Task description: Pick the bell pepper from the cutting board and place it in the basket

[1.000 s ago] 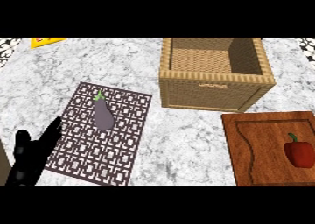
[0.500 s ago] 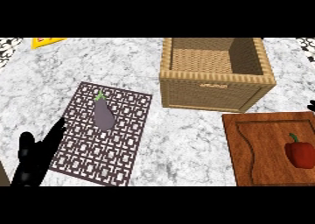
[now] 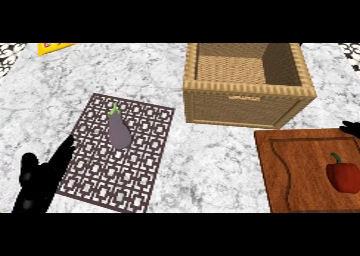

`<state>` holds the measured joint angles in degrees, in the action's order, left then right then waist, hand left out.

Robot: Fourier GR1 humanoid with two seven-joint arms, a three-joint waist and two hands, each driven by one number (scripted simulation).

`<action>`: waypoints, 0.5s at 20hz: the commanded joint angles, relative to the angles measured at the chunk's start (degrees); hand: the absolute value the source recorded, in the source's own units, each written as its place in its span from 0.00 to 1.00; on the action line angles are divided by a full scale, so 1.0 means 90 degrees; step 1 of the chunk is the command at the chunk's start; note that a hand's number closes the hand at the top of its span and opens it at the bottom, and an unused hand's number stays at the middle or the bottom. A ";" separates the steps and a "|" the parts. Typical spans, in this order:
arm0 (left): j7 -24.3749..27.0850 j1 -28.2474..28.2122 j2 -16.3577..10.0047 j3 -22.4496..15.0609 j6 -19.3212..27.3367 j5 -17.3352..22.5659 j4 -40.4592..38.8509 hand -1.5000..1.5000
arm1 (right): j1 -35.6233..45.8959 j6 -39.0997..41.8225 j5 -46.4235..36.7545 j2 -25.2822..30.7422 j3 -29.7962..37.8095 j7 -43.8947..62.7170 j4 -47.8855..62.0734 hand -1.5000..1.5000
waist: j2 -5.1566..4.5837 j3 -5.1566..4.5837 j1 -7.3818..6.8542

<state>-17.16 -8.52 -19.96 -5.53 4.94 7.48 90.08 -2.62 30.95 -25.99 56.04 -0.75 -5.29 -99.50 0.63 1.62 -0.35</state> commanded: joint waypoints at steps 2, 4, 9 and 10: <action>0.0141 -0.0029 0.0309 0.0004 -0.0139 0.0162 -0.0748 0.50 | 0.0130 -0.0237 -0.0391 -0.0348 -0.0240 -0.0059 0.0239 0.00 | -0.0093 -0.0182 0.0016; -0.0088 0.0250 0.0219 0.0172 -0.0198 0.0259 -0.0874 0.50 | 0.0247 -0.0332 -0.0482 -0.0619 -0.0405 0.0006 0.0315 0.00 | -0.0102 -0.0182 0.0013; 0.0070 -0.0006 0.0441 0.0033 -0.0109 0.0137 -0.0686 0.50 | 0.0227 -0.0609 -0.0928 -0.0572 -0.0478 -0.0549 0.0935 0.00 | -0.0098 -0.0178 0.0003; 0.0125 0.0060 0.0649 -0.0167 0.0102 -0.0127 -0.0833 0.50 | 0.0289 -0.0511 -0.0888 -0.0812 -0.0610 -0.0075 0.0422 0.00 | -0.0089 -0.0186 0.0055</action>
<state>-16.92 -8.12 -18.81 -5.37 4.35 6.60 89.31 -0.75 26.93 -32.20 50.76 -4.66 -7.44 -94.75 0.68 1.74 -0.39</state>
